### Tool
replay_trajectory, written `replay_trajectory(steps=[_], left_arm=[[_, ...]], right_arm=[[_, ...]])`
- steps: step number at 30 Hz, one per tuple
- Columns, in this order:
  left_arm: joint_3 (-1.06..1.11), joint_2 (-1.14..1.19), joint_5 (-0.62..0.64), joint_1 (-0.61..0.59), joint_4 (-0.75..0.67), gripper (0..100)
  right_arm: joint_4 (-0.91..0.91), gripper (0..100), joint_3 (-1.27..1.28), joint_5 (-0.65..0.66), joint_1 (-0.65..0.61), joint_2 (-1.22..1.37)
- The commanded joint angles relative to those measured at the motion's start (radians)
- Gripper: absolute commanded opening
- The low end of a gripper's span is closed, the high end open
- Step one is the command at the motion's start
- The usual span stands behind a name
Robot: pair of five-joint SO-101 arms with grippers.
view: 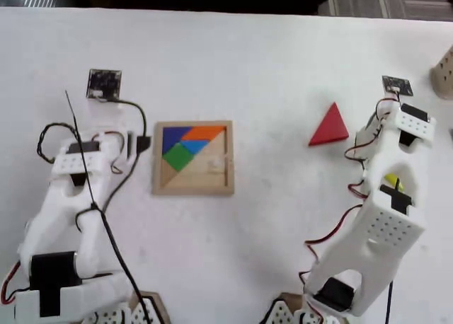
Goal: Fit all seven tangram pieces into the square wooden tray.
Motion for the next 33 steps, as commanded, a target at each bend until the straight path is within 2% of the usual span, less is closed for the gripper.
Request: replay_trajectory(steps=[1,5,11,17,23,33], left_arm=[[-0.018,-0.002,-0.006,0.004,-0.021,31],[-0.018,-0.002,-0.006,0.004,-0.021,31],[-0.018,-0.002,-0.008,0.004,-0.021,31],[-0.018,-0.002,-0.009,0.004,-0.021,31],[-0.02,-0.002,-0.009,0.004,-0.023,31],[-0.02,-0.002,-0.009,0.004,-0.023,31]], right_arm=[[-0.016,38.6,-0.054,0.002,0.025,-0.002],[-0.012,38.0,-0.13,0.003,0.044,0.076],[0.084,25.0,-0.301,0.046,0.041,0.203],[0.239,30.3,-0.448,0.054,0.041,0.263],[0.354,37.1,-0.517,0.146,0.018,0.265],[0.412,37.3,-0.512,0.184,0.007,0.274]])
